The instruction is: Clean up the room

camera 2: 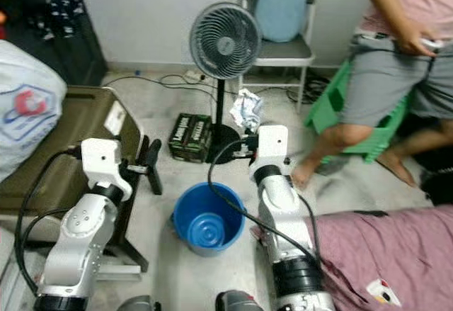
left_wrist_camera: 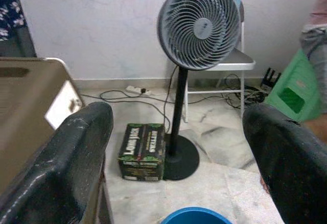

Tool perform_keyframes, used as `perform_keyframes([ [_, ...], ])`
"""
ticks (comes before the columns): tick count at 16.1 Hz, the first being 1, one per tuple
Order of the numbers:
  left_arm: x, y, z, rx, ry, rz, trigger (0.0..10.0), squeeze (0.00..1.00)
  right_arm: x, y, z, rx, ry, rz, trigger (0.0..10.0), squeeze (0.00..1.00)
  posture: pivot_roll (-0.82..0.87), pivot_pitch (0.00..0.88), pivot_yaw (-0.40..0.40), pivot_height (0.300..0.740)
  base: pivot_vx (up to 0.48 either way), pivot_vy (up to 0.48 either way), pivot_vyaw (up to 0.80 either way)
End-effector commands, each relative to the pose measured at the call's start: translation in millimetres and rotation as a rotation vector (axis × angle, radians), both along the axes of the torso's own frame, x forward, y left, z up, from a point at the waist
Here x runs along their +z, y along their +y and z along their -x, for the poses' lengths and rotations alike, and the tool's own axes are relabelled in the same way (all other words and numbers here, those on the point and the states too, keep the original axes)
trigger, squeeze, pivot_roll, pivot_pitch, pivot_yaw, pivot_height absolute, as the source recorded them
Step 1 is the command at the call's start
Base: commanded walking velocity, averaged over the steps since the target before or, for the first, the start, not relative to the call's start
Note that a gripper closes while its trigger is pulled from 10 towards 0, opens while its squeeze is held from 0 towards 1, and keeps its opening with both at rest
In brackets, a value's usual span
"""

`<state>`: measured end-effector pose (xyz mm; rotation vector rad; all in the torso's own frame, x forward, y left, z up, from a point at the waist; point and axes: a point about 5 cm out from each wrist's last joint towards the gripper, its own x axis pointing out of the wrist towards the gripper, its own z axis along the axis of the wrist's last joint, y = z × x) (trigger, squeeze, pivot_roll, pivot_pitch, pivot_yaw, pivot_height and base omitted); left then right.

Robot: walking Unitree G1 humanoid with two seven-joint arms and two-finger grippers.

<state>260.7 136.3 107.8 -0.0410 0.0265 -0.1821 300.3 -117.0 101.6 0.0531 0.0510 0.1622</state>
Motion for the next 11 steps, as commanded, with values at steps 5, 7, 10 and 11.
perform_keyframes([
  [5,0.7,-2.1,0.4,-0.025,0.001,0.015,10.0,0.0,1.1,-2.4,-1.0,-0.009,0.001,-0.008,10.0,0.0,0.02,0.0,-0.032,0.74,0.0,0.0,-0.32],
  [7,1.1,-2.3,0.6,-0.03,-0.003,0.018,10.0,0.0,1.0,-2.2,-0.9,-0.007,-0.001,-0.007,10.0,0.0,0.03,0.0,-0.032,0.74,0.0,0.0,0.0],
  [10,1.2,-2.5,0.6,-0.031,-0.004,0.019,10.0,0.0,1.0,-2.0,-0.7,-0.006,-0.002,-0.004,10.0,0.0,0.02,0.0,-0.032,0.74,0.0,0.0,0.0],
  [11,1.3,-2.7,0.6,-0.032,-0.004,0.02,10.0,0.0,1.1,-2.1,-0.8,-0.006,-0.002,-0.004,10.0,0.0,0.02,0.0,-0.031,0.74,0.0,0.0,0.0],
])
